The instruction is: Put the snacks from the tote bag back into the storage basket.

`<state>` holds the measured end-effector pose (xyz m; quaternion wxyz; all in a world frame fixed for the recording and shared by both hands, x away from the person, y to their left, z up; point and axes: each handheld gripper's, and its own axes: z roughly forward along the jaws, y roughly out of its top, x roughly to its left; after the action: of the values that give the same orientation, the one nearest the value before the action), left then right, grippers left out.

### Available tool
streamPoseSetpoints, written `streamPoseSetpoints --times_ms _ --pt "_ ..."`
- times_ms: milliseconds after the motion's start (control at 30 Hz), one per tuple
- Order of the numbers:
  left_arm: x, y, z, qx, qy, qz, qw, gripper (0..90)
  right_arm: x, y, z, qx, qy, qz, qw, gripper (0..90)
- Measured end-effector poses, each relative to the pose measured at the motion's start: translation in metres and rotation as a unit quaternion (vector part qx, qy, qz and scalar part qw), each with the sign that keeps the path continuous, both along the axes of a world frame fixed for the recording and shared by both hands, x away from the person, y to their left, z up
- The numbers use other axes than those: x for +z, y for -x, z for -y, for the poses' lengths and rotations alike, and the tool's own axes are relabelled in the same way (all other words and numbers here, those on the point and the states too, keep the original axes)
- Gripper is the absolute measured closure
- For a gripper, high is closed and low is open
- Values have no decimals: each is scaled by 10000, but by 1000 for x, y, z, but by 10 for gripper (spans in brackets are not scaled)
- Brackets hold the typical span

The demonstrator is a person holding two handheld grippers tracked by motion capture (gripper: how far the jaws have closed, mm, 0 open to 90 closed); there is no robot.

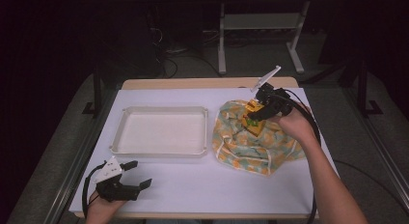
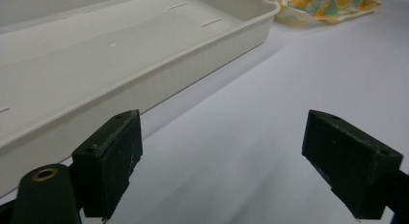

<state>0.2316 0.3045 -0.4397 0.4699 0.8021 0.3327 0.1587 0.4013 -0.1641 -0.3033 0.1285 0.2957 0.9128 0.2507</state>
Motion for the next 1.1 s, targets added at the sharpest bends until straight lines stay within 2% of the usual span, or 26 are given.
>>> streamPoseSetpoints --times_ms 400,667,1033,1100 --pt "0 0 -1 17 -14 -21 10000 139 13 3 -3 169 -88 1 9998 495" --pt "0 0 0 11 -22 10 10000 140 20 6 -12 305 -45 64 9995 495" --pt "0 0 0 16 -19 12 10000 140 27 7 -20 461 -108 55 9989 495" --pt "0 0 0 15 -19 11 10000 140 28 6 -23 569 -117 55 9983 495"
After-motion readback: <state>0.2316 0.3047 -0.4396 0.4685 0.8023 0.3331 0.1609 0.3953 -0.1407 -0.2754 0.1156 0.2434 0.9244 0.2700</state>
